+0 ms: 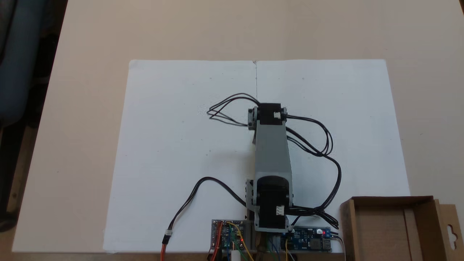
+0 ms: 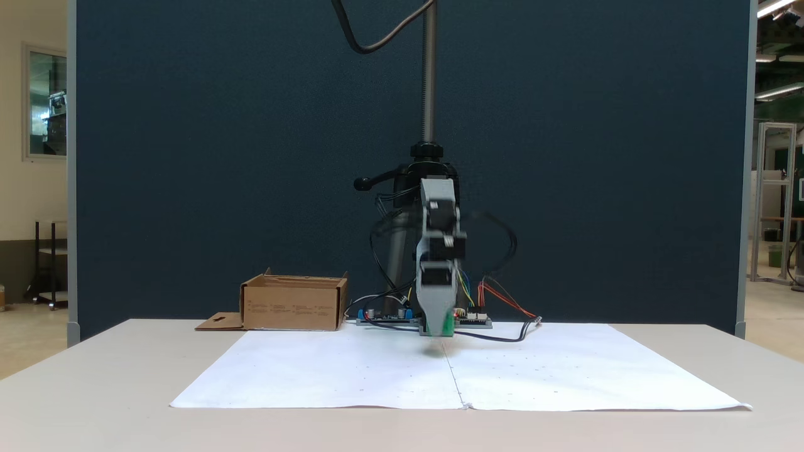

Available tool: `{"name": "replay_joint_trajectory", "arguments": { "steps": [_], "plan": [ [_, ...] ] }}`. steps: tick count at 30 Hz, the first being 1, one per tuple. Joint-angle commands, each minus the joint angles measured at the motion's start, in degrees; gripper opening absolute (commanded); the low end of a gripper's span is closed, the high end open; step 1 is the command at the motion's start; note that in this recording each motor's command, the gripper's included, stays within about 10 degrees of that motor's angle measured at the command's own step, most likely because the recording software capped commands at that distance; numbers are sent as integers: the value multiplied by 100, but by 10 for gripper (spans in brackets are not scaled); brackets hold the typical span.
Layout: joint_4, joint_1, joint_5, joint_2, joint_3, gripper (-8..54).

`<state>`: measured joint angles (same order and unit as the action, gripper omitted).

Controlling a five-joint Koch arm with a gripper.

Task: Grasp a green dice and put it in the bin.

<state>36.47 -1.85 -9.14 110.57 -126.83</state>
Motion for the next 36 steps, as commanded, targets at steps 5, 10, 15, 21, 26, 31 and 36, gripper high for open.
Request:
{"name": "replay_joint_trajectory", "arguments": {
  "steps": [5, 10, 15, 21, 26, 31, 36],
  "plan": [
    [1125, -1011, 396, -35, 2215, 119],
    [1354, -2637, 1143, -334, 3419, 119],
    [1345, -4790, 2239, -448, 3858, 119],
    [958, -7471, 3250, -721, 4192, 119],
    [562, -8851, 3832, -1169, 4236, 119],
    [404, -9563, 4008, -1758, 4236, 119],
    [229, -10002, 4087, -2522, 4236, 119]
  ]
}}
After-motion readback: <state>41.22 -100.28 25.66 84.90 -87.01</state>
